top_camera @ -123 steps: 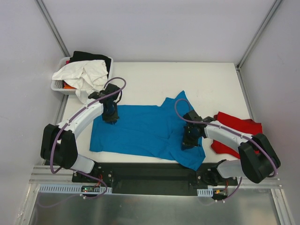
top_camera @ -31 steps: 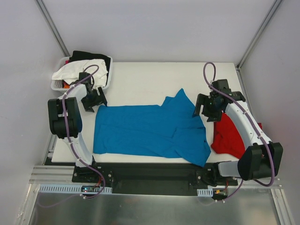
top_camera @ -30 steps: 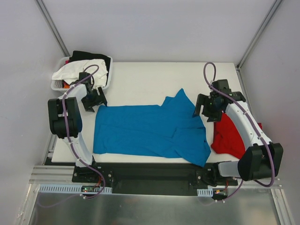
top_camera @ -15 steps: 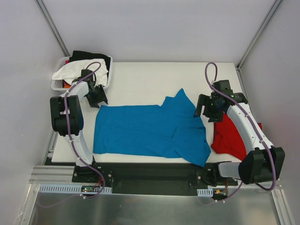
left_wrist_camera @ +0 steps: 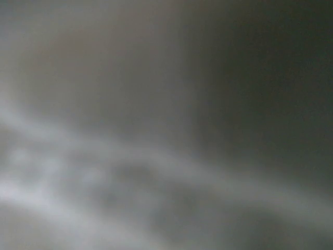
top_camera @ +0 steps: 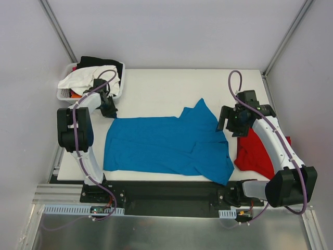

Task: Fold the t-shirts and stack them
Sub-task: Fold the tshirt

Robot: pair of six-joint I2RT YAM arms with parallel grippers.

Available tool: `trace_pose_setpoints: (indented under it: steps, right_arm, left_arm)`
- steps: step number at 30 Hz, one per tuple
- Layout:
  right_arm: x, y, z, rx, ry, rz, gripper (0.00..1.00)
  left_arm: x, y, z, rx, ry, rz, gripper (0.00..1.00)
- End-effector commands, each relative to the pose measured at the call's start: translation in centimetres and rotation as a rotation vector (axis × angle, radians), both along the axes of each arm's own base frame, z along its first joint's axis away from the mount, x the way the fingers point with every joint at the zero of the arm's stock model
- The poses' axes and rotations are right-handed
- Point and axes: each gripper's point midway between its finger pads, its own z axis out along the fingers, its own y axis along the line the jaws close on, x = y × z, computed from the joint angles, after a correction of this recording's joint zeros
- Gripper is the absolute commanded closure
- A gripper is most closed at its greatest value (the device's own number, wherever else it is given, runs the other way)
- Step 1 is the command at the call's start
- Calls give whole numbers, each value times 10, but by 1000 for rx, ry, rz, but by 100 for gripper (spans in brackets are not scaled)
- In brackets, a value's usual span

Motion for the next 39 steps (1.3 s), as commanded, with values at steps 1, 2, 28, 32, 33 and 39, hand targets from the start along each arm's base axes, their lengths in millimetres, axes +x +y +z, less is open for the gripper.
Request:
trace_pose_setpoints:
  steps: [1, 2, 28, 32, 33, 39]
  right_arm:
    - [-7, -8, 7, -31, -15, 0, 16]
    - [-9, -9, 8, -32, -17, 1, 16]
    - [-22, -8, -21, -19, -18, 4, 16]
    - [-25, -9, -22, -22, -28, 8, 16]
    - [-26, -10, -23, -24, -27, 9, 16]
    - [-32, -11, -26, -25, -30, 8, 16]
  left_arm:
    - [-23, -3, -18, 17, 99, 3, 100]
    - [-23, -3, -15, 18, 92, 3, 100]
    - [-132, -52, 77, 127, -3, -117, 94]
    - [-155, -53, 79, 127, 8, -132, 94]
    - [-161, -53, 77, 125, 19, -127, 94]
    - [-194, -49, 74, 111, 43, -102, 93]
